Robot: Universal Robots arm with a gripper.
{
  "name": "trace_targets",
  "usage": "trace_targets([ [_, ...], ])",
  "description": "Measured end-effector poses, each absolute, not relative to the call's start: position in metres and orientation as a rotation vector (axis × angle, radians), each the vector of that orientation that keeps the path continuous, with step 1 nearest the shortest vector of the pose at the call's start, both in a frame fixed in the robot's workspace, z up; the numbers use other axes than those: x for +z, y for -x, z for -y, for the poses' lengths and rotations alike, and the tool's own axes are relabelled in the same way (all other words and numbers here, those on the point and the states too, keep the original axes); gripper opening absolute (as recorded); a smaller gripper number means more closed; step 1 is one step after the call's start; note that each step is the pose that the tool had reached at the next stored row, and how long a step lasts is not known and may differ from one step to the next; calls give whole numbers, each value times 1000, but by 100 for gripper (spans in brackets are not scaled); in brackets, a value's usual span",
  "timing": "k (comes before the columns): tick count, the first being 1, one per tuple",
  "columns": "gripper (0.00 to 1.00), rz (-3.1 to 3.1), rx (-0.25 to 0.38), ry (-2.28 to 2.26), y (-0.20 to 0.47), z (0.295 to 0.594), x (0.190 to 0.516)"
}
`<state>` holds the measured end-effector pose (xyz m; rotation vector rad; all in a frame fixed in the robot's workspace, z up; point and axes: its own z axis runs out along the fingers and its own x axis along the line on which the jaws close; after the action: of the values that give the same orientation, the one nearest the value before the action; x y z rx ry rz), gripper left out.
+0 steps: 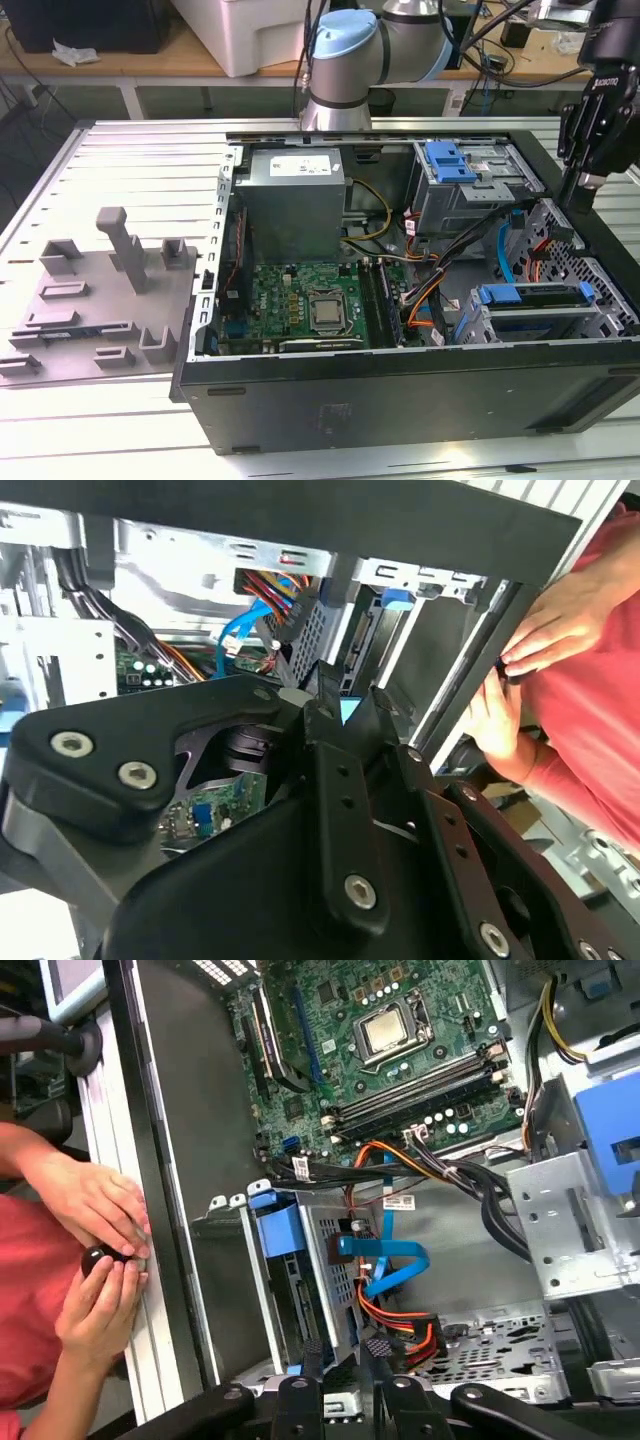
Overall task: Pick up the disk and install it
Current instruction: 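Insert the first disk wire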
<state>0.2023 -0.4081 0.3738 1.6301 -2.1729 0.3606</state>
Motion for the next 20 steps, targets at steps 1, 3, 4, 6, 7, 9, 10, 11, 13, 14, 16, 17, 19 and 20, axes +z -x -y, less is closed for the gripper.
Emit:
trace_targets([
  [1, 29, 2169, 363, -1628, -203, 406, 373],
  [3, 29, 2163, 364, -1624, -206, 401, 370],
  [4, 29, 2161, 365, -1623, -207, 399, 369],
  [6, 29, 2157, 365, -1620, -208, 392, 365],
  [7, 29, 2157, 365, -1620, -208, 390, 363],
  [9, 29, 2155, 365, -1619, -210, 385, 357],
  [10, 29, 2154, 364, -1618, -211, 385, 356],
  [11, 29, 2151, 362, -1617, -213, 385, 355],
  [13, 29, 2139, 351, -1614, -217, 385, 352],
  [14, 29, 2132, 347, -1612, -217, 385, 351],
  [16, 29, 2115, 335, -1606, -218, 385, 349],
  [17, 29, 2103, 326, -1603, -220, 385, 347],
  [19, 29, 2091, 322, -1600, -221, 385, 346],
  [20, 29, 2091, 321, -1600, -221, 385, 346],
])
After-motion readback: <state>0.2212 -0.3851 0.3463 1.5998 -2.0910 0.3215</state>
